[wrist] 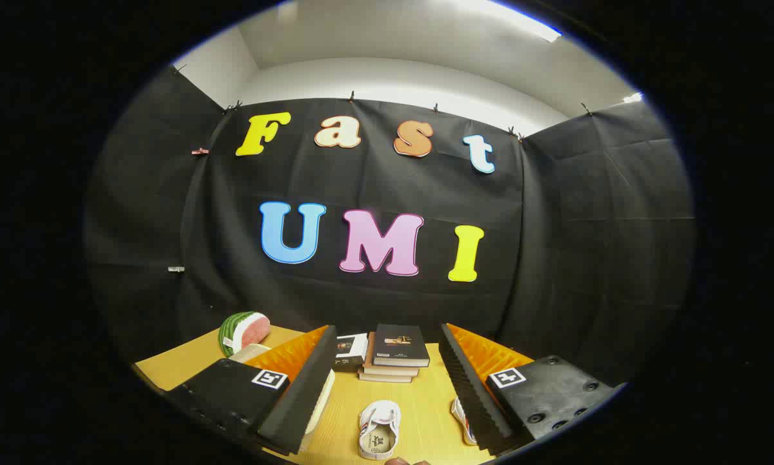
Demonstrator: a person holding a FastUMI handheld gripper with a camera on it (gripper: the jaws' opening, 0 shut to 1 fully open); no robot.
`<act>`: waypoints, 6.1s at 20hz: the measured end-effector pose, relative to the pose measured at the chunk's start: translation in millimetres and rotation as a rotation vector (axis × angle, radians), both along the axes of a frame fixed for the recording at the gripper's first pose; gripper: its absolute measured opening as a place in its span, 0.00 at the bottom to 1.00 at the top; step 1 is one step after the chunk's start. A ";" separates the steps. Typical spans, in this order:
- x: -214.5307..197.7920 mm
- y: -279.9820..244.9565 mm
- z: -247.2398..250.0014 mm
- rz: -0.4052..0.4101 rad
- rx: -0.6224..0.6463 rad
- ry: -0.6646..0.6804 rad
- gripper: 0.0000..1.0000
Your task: Open the storage box then place both shoes into the box .Put the left shoe in first, then the right shoe, with the right side of both shoes facing outward in a uniform manner.
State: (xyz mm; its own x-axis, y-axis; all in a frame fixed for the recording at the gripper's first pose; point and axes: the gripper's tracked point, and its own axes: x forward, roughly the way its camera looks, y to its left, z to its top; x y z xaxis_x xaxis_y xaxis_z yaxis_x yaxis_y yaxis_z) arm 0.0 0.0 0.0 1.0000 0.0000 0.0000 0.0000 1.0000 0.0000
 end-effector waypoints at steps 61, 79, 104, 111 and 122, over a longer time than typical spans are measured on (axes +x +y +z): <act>3.4 160.1 -254.1 0.438 0.944 1.126 0.96; 3.0 169.9 -226.9 0.389 0.911 1.227 0.05; 26.5 376.3 -45.1 0.741 0.871 1.121 0.05; 13.6 471.4 -67.9 0.767 0.759 1.217 0.05; 40.0 469.9 -69.4 0.707 0.755 1.121 0.76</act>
